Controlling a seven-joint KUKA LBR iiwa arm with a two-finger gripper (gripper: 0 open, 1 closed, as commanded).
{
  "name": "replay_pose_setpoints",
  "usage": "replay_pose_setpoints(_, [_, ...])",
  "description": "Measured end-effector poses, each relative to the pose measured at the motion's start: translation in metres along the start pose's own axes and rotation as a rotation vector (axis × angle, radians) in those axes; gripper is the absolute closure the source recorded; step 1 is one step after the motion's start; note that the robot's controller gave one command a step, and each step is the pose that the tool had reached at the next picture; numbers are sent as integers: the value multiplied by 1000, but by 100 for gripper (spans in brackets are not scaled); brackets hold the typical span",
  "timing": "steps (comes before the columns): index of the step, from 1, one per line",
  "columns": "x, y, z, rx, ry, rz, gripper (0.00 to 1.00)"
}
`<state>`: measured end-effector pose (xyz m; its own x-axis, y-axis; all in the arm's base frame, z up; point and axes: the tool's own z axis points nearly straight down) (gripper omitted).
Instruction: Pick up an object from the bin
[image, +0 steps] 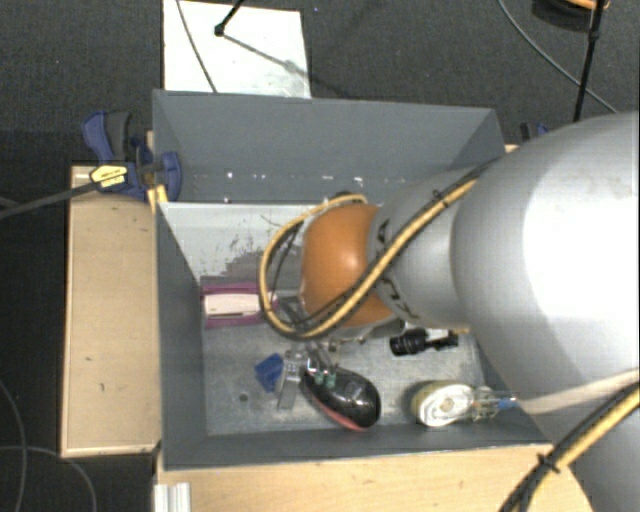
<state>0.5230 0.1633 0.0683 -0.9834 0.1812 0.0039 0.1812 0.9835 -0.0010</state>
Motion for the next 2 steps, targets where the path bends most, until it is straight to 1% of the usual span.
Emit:
replay_pose_setpoints(1, [-2,2,-6,-3,-6,0,100])
replay_pose_setpoints(2, [1,-5,-155,-6,-13,6,100])
